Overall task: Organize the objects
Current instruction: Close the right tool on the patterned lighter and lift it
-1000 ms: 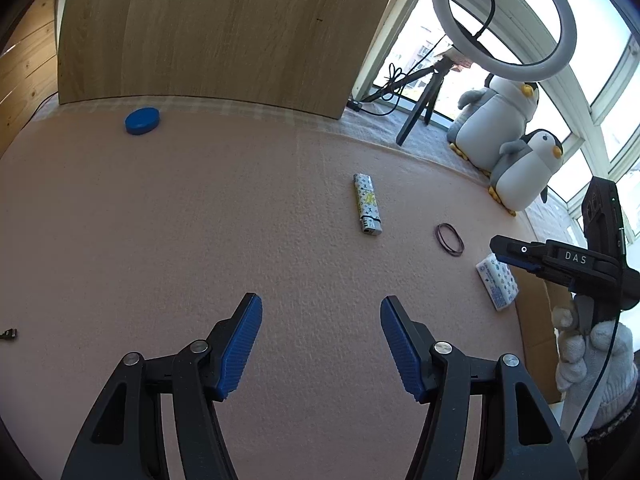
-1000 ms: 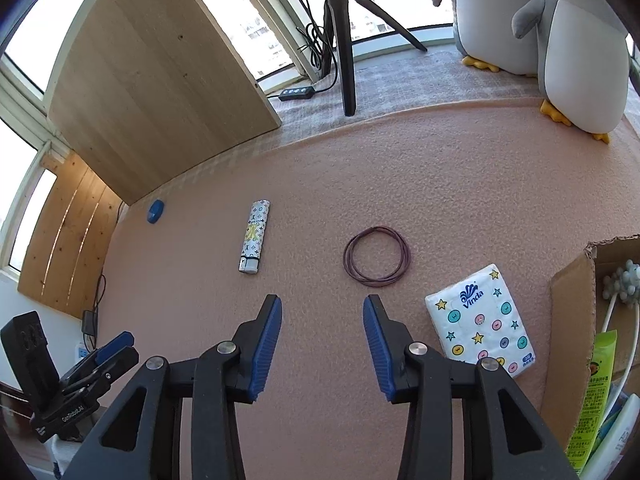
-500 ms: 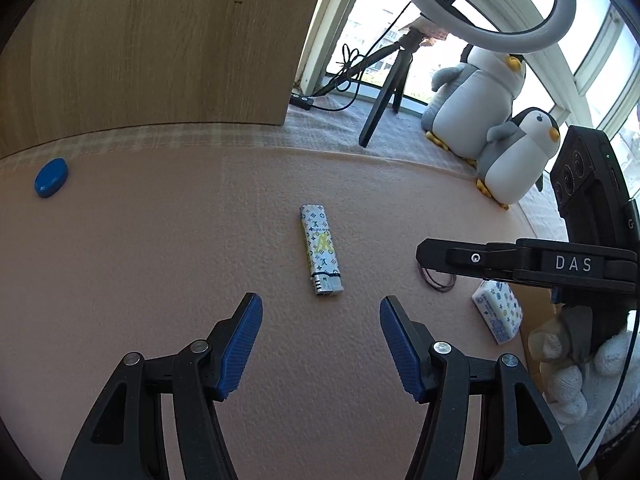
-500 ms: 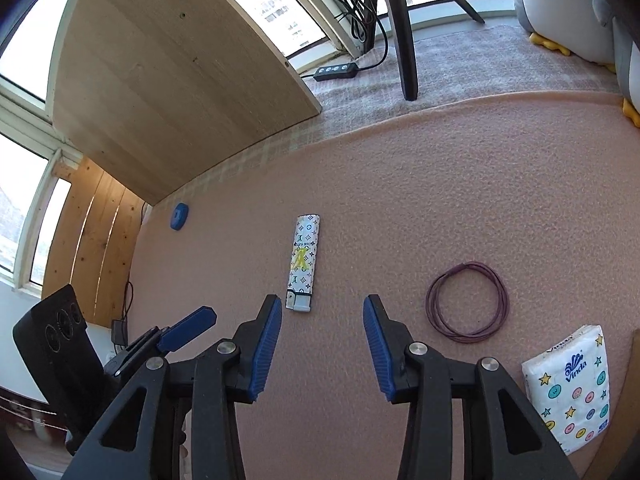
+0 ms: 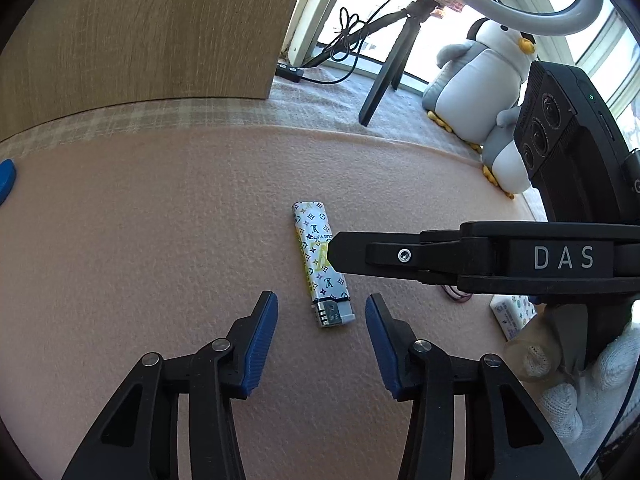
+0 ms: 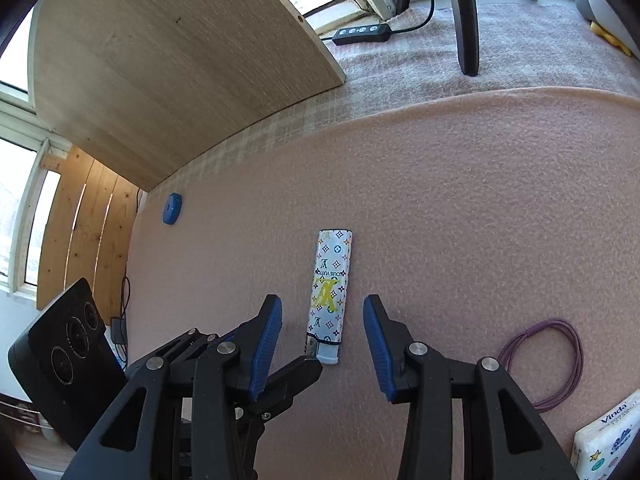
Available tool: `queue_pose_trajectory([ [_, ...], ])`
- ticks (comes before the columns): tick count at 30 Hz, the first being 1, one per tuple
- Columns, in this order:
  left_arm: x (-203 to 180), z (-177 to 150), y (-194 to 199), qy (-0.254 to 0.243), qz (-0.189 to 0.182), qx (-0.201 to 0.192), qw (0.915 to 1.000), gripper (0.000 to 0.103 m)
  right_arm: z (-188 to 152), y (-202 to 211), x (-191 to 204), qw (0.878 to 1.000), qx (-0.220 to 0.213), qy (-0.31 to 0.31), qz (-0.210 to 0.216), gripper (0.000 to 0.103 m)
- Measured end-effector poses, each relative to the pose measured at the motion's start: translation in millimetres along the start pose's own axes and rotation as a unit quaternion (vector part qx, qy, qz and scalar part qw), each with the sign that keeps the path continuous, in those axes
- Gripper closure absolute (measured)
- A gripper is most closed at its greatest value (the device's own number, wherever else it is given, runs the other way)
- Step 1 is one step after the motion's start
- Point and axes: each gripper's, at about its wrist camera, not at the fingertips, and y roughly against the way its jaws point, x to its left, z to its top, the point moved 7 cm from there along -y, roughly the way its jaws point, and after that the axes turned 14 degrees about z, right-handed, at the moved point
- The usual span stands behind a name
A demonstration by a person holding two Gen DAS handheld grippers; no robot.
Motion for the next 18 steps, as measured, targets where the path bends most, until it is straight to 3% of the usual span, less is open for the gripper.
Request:
queue_pose_trajectory([
  [4, -2, 3, -7, 0.0, -0.009, 0.005, 0.9999, 0.057, 2, -7, 3, 1.0, 0.012, 0.01, -0.012, 0.064],
  [14, -9, 3, -14, 0.006, -0.019, 0.006, 0.9998, 0.067, -5, -17, 0, 0.999, 0.026, 0.012, -0.023, 0.083],
  [18, -10, -5, -10, 0.017, -0.024, 0.003, 0.9996, 0.071, -14, -10, 0, 1.0, 0.022, 0.011, -0.019, 0.085],
])
